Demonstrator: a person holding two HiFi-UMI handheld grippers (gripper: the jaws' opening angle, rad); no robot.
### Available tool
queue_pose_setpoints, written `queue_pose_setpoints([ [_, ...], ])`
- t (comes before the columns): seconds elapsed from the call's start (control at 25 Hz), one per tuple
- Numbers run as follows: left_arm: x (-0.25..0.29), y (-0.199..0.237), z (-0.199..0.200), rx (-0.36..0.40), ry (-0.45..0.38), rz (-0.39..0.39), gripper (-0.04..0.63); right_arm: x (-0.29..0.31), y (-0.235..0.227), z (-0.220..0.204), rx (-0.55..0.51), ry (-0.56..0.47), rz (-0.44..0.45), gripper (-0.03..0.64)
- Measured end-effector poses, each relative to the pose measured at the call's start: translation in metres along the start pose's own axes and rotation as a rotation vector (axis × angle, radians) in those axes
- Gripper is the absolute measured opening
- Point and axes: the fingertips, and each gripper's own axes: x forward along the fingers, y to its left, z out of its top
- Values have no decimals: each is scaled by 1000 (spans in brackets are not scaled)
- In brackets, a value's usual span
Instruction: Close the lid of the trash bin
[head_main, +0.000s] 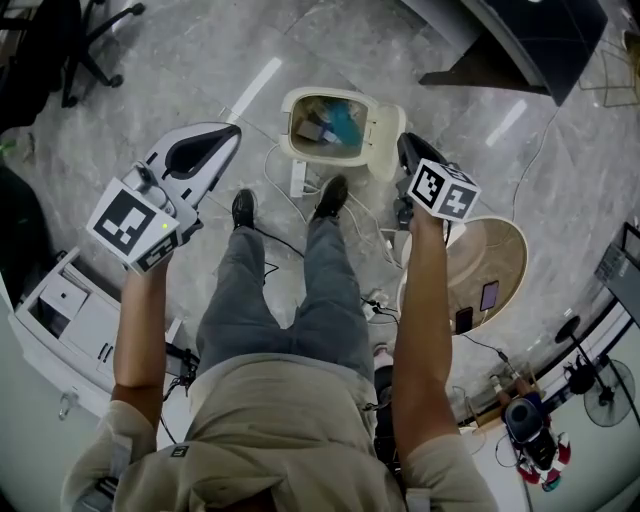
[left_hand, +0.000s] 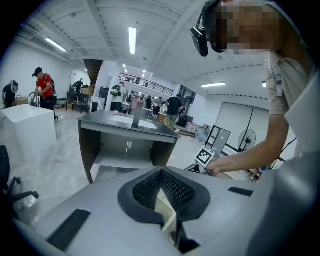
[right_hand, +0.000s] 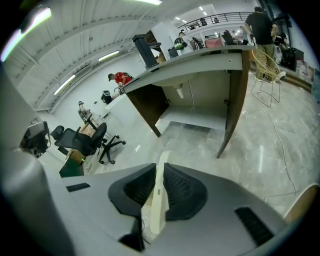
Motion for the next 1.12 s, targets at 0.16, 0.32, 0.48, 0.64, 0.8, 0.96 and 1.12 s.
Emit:
queue_pose_setpoints([
  [0.16,3,2,-7,-11,3,1,15,8,-7,-7,43,5,8,59],
  [0.32,4,4,-13,-20,5,1,15,11,-6,-8,84,-4,35,97],
  [0.48,4,6,-18,-30,6,6,15,15,-1,-10,95,0,63,94],
  [0.64,-2,10,-22,-38,-2,12,15,22,12,-12,81,11,80,94],
  [0.8,-13,19,-28,-49,-8,27,15,32,29,-16,64,27,91,92],
  [0.96,-23,28,-35,-63,-9,43,15,43,41,-22,48,48,98,92],
  [1.12,-32,36,-42,-76,-15,57,15,53,54,-25,24,67,102,89],
])
